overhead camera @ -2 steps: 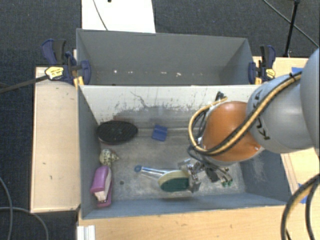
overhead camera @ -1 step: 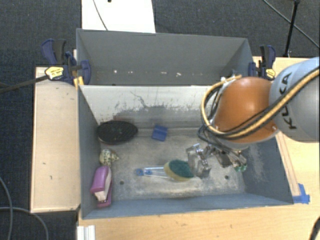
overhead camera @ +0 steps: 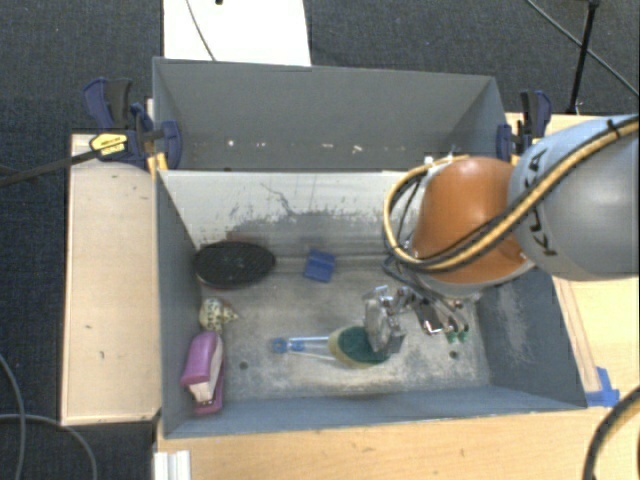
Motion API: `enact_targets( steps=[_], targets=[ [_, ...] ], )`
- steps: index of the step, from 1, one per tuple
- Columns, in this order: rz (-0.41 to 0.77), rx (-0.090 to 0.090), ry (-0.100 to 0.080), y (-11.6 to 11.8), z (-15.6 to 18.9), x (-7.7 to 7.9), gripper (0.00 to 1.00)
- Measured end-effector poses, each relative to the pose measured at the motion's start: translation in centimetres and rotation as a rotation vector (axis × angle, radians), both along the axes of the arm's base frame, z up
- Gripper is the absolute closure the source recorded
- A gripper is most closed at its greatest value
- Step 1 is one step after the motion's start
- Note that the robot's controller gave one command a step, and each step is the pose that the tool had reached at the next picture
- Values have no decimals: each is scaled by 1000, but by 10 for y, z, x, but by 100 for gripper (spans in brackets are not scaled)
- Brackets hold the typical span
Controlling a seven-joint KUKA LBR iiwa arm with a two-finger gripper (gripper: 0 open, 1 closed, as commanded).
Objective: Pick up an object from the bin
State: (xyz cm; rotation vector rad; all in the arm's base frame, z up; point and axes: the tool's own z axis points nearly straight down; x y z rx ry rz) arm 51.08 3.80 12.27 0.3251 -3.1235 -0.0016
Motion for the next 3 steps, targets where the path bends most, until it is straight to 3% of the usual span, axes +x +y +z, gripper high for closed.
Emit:
enact_targets(
  steps=[1, 2, 3],
  targets=[
    [-1, 0, -1, 0, 1, 0, 0],
    [-73, 0, 2, 10, -55, -19, 0],
    [-74, 0, -3, 9, -53, -17, 100]
  ],
)
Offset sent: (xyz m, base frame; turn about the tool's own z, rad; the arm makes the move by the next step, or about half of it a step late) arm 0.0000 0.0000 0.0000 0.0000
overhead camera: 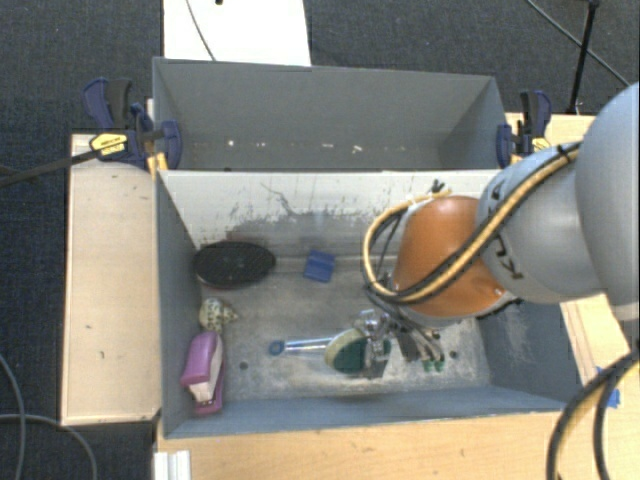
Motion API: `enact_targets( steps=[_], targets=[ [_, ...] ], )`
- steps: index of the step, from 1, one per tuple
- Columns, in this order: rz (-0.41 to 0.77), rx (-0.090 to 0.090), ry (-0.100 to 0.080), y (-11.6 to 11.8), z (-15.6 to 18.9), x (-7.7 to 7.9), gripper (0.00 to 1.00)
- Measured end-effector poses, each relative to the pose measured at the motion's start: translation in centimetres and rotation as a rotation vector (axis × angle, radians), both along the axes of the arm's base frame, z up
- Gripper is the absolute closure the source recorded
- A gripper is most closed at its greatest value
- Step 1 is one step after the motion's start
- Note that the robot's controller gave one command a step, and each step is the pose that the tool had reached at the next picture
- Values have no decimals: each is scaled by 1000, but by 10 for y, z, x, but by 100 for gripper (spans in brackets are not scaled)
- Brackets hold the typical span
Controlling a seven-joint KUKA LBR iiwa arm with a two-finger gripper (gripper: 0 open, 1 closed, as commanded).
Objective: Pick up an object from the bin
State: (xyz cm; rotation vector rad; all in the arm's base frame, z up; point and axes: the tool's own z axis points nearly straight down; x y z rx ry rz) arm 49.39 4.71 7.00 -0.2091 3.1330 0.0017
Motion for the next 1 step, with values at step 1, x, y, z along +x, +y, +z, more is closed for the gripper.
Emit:
enact_targets(
  steps=[1],
  targets=[
    [-15, 0, -8, -6, 156, -7, 100]
  ],
)
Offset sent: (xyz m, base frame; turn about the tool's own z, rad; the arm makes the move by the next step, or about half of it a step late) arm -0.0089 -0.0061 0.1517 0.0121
